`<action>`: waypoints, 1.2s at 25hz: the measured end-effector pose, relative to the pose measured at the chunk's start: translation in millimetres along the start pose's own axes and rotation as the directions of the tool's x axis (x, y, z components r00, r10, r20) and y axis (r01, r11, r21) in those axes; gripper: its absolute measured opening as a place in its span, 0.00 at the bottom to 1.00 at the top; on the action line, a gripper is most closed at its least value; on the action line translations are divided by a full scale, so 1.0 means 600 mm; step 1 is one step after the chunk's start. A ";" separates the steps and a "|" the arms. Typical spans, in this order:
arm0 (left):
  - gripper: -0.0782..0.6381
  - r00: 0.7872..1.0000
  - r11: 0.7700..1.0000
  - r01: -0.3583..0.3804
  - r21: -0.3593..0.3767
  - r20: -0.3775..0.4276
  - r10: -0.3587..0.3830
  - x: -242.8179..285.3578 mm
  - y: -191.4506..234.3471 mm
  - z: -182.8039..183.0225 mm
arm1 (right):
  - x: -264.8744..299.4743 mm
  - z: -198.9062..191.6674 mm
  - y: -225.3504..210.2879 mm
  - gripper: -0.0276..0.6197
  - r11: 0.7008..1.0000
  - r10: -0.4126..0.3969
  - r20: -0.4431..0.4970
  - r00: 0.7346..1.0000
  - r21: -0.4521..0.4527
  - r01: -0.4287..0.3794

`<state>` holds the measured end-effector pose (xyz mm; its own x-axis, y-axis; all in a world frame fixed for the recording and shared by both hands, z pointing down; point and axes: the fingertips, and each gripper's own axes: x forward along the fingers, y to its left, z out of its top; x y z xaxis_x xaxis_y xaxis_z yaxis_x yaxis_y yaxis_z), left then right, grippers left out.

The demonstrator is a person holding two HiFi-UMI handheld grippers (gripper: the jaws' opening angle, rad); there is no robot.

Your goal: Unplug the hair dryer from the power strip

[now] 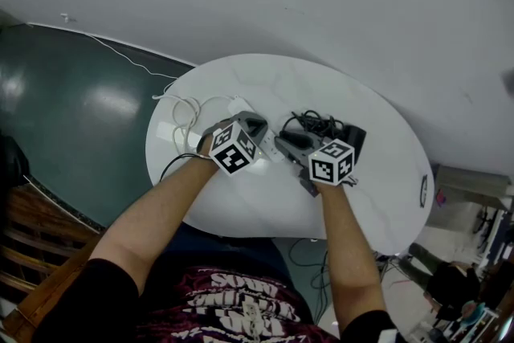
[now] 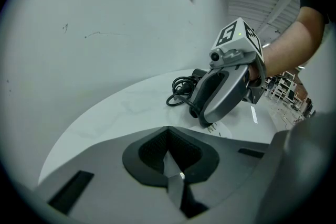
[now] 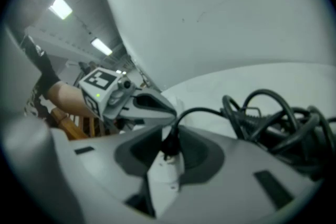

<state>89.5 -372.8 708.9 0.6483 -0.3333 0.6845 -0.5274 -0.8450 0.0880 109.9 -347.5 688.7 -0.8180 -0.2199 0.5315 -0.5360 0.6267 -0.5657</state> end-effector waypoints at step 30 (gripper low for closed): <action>0.13 1.000 1.000 0.018 0.007 0.012 -0.018 -0.002 -0.001 0.002 | -0.013 -0.047 0.029 0.30 0.862 -0.030 0.085 0.996 -0.502 0.069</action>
<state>89.6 -372.6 707.0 0.6641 -0.3229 0.6743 -0.5118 -0.8538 0.0953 113.0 -313.9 692.6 -0.8164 -0.3013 0.4927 -0.4134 0.9006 -0.1343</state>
